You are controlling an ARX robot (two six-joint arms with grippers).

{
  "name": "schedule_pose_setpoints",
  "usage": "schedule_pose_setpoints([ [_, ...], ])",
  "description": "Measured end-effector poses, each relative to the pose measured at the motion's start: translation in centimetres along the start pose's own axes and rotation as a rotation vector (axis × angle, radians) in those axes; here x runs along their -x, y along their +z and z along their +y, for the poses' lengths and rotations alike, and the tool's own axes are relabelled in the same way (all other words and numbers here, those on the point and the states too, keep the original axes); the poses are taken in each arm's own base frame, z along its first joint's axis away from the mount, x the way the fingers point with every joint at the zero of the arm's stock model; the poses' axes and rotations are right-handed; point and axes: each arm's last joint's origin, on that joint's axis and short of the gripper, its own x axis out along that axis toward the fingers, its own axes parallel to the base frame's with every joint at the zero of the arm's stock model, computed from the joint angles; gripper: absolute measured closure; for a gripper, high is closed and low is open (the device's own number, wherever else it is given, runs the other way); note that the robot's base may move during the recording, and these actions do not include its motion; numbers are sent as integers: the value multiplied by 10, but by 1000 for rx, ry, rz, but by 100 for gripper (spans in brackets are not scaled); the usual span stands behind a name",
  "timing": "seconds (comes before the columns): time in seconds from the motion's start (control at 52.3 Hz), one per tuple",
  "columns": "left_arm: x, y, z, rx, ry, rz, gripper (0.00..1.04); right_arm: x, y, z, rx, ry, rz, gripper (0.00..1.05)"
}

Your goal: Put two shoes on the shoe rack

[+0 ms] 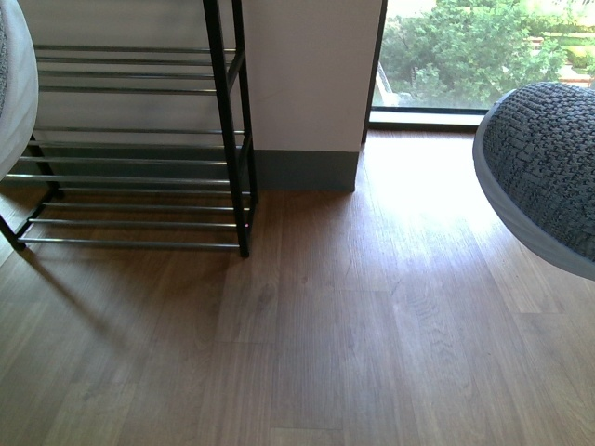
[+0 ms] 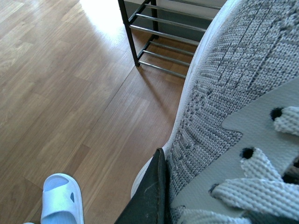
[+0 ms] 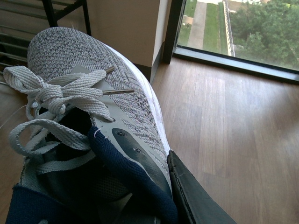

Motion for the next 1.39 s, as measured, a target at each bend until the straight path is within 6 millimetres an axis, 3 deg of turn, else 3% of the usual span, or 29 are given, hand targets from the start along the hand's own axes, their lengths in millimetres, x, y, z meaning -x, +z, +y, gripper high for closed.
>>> schedule_pose_setpoints([
  [1.395,0,0,0,0,0,0,103,0,0,0,-1,0,0,103],
])
